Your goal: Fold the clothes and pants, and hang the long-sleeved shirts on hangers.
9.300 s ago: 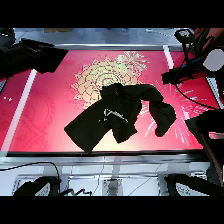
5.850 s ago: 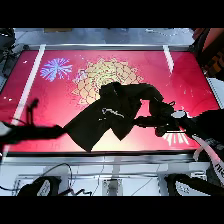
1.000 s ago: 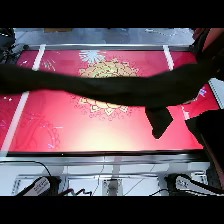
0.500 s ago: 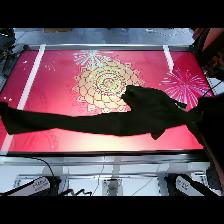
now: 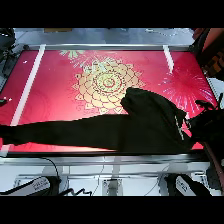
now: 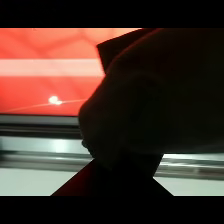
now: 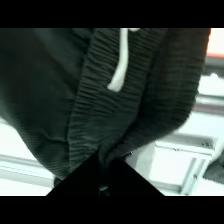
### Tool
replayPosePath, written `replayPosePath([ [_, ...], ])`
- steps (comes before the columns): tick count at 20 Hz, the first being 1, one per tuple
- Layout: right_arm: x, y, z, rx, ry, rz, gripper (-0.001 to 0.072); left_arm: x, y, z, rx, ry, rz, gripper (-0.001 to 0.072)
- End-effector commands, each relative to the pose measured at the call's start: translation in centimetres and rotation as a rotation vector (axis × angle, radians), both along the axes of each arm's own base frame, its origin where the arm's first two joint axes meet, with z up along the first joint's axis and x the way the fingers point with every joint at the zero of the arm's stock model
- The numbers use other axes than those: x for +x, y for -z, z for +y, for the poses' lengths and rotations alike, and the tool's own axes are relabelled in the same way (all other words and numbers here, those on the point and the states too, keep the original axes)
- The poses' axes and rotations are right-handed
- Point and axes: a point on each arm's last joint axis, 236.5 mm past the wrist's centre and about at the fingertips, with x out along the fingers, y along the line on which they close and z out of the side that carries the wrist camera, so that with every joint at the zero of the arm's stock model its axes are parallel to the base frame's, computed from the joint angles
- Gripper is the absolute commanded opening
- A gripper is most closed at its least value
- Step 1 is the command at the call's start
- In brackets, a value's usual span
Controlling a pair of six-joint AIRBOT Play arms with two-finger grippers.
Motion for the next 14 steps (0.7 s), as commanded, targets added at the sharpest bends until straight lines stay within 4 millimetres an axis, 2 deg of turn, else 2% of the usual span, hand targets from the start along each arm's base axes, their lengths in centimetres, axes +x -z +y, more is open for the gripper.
replayPosePath([
  [1, -1.7, 0.8, -1.0, -0.046, -0.004, 0.064, 0.0036, 0.9, -1.1, 3.4, 0.160, 0.001, -0.053, 0.0026],
  [5, -1.6, 0.7, -1.0, -0.046, -0.004, 0.063, 0.0036, 4.4, -4.2, 5.4, 0.283, 0.043, -0.230, 0.0026],
  [8, -1.6, 0.7, -1.0, -0.045, -0.004, 0.063, 0.0036, 7.3, -8.8, 6.4, 0.398, 0.074, -0.416, 0.0027],
  [10, -1.6, 0.7, -1.0, -0.045, -0.004, 0.063, 0.0036, 9.0, -11.9, 6.2, 0.441, 0.080, -0.552, 0.0027],
  [11, -1.6, 0.7, -1.0, -0.045, -0.004, 0.063, 0.0036, 9.1, -12.2, 5.8, 0.424, 0.068, -0.577, 0.0026],
  [12, -1.6, 0.7, -1.0, -0.045, -0.004, 0.063, 0.0036, 8.8, -11.4, 5.1, 0.377, 0.048, -0.560, 0.0026],
  [14, -1.6, 0.7, -1.0, -0.045, -0.004, 0.063, 0.0036, 6.6, -7.3, 4.0, 0.271, 0.018, -0.426, 0.0026],
])
